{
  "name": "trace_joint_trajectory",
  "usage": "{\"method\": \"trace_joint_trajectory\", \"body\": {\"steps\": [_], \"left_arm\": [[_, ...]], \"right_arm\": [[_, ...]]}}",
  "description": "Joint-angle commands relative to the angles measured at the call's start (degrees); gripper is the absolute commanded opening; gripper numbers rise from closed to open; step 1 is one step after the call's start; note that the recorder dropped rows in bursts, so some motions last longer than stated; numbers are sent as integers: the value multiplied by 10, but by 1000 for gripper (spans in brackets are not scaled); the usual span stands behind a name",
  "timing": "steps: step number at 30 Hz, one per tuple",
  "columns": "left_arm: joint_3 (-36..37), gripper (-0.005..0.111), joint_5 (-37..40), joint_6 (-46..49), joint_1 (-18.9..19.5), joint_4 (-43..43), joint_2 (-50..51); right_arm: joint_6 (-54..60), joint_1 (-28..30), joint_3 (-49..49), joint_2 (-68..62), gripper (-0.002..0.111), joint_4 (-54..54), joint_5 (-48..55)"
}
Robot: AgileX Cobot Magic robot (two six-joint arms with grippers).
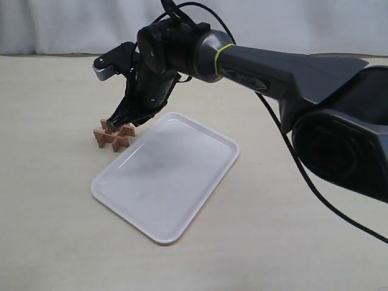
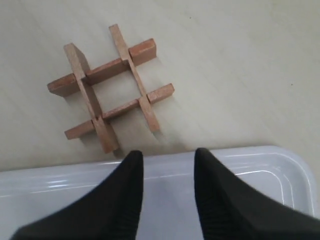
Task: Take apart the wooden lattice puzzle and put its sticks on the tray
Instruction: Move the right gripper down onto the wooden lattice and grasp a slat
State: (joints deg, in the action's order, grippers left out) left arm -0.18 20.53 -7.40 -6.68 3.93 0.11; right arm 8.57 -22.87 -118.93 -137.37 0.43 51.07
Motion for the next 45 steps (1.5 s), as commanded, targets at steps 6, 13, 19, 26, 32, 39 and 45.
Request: {"method": "trace_joint_trajectory", "body": {"steps": [6,13,19,26,32,39,45], "left_arm": [[2,0,-7,-2,0,0,-1],[2,0,-7,-2,0,0,-1],[2,0,-7,-2,0,0,-1],[2,0,-7,-2,0,5,-1],[2,0,-7,-2,0,5,-1],[2,0,-7,-2,0,5,-1],[2,0,-7,-2,0,5,-1]], "right_arm": [[70,0,-3,-21,38,31,-17],[153,0,-3,-35,38,32,-47],[219,0,-3,-47,38,32,-67],[255,0,-3,-51,38,62,-88],[287,0,-3,-53,21,100,-94],[287,0,-3,-57,5,96,-90],[287,0,-3,-57,5,94,-88]]}}
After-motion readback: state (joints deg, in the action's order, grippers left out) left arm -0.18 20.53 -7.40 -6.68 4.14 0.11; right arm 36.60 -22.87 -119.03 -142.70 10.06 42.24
